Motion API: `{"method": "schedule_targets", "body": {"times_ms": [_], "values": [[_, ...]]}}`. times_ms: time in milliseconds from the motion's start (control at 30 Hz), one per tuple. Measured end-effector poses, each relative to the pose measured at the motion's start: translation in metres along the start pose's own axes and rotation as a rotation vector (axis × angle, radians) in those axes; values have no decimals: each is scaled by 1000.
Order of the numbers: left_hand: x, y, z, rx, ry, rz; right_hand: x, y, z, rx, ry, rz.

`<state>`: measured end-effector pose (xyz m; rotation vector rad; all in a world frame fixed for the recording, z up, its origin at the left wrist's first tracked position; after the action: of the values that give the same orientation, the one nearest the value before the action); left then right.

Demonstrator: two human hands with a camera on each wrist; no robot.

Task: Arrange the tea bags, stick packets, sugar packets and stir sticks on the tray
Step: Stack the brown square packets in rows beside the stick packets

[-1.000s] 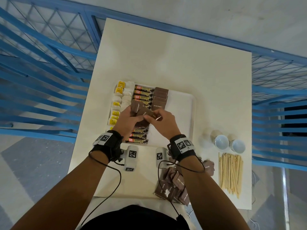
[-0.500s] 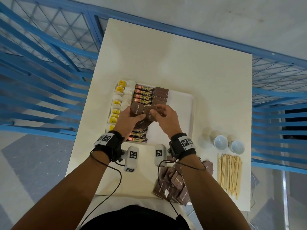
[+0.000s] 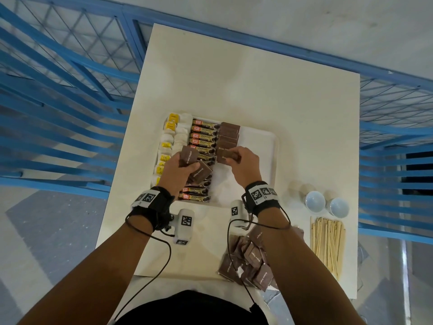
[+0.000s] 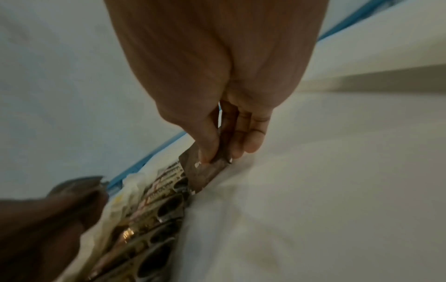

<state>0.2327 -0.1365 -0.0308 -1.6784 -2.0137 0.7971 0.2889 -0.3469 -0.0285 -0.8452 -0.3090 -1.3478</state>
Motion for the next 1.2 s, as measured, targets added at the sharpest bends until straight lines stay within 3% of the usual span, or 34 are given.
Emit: {"method": "schedule_targets", "body": {"times_ms": [867, 933, 1067, 1200], "values": [[3, 4, -4, -8, -8, 9, -5, -8, -3, 20, 97, -292], [2, 2, -6, -7, -17, -4, -5, -16, 2, 2, 142, -220], [-4, 1, -8, -26, 3, -16, -19, -29, 17, 0, 181, 131], [-8, -2, -9, -52, 32, 11, -22, -31, 21, -22, 256, 183]]}}
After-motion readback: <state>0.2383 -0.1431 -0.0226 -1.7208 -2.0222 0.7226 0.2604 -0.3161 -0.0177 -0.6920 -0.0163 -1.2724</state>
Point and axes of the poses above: each hand's wrist, its own y-axis towards the middle knuckle, its own x-axis out of the back of the hand, z = x × y, the point moved 3 cm from there along y, towards the middle knuckle, and after that the axes turned 1 degree about -x, right-handed, at the moved point
